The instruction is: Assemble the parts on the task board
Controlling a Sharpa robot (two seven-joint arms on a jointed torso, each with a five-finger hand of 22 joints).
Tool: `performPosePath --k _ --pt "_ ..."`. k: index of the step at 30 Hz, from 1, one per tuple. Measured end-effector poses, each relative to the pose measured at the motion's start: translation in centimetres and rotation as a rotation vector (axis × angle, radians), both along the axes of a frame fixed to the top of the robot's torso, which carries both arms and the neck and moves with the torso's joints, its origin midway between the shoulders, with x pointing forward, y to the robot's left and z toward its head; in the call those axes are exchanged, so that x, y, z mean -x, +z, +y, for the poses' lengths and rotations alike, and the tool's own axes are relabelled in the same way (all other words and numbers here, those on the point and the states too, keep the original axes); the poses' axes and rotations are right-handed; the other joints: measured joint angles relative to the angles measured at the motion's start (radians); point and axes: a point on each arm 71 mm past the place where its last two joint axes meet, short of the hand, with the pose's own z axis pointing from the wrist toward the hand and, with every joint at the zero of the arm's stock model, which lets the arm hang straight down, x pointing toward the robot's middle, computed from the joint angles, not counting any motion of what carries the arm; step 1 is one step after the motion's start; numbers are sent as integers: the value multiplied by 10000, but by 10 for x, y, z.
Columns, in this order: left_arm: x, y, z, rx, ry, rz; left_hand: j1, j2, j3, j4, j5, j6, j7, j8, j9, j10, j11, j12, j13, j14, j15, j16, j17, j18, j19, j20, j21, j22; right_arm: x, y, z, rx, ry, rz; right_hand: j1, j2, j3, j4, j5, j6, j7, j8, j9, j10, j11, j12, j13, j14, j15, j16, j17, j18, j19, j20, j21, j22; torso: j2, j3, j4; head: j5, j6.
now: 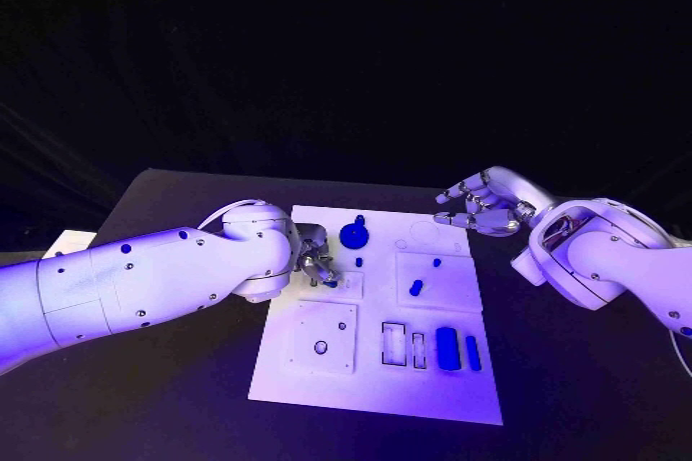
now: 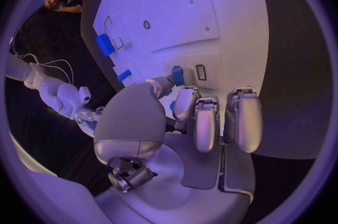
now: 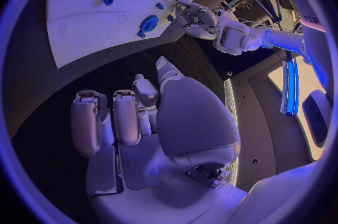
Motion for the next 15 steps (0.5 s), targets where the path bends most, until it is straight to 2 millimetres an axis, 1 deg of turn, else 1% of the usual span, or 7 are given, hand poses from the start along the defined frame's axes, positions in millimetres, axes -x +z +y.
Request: performPosePath --k 6,9,10,12,15 --pt "0 0 0 -25 -17 35 -1 -1 0 0 -3 -10 -10 -5 -1 0 0 0 3 0 0 0 -1 0 0 0 0 -1 0 0 0 5 -3 6 0 0 0 0 0 0 0 0 -1 0 0 0 0 0 0 0 0 1 0 0 0 -1 -2 2 0 4 -6" --pt "-1 0 0 -31 -18 56 -1 -2 0 0 -20 -21 -21 -5 15 35 -35 0 19 0 0 0 -1 0 0 0 0 -1 0 0 0 6 -3 9 0 0 0 0 0 0 0 0 -1 0 0 0 0 0 0 0 0 0 0 0 0 -1 -2 4 0 4 -14" --pt "-1 0 0 -34 -18 68 -55 50 0 0 -21 -21 -21 2 36 35 -35 0 19 0 0 0 -1 0 0 0 0 -1 0 0 0 7 -3 10 0 0 0 0 0 0 0 0 -1 0 0 0 0 0 0 0 0 0 0 0 0 -1 -2 4 0 4 -14" --pt "-2 0 -1 -36 -19 86 -121 75 40 17 -30 -20 -22 22 63 57 -15 0 27 0 0 0 -2 -1 0 0 49 -1 0 0 0 7 -1 12 0 0 0 0 0 0 0 0 -1 0 0 0 0 0 0 0 0 0 0 0 0 -1 -2 3 -2 4 -16" --pt "-2 0 -1 -36 -9 118 -319 56 121 -65 -38 -20 -22 25 79 73 -2 31 48 0 0 0 -2 0 0 0 50 -1 0 0 0 9 0 14 0 0 0 0 0 0 0 0 -2 0 0 0 0 0 0 0 0 0 0 0 0 -1 -1 3 -7 5 -20"
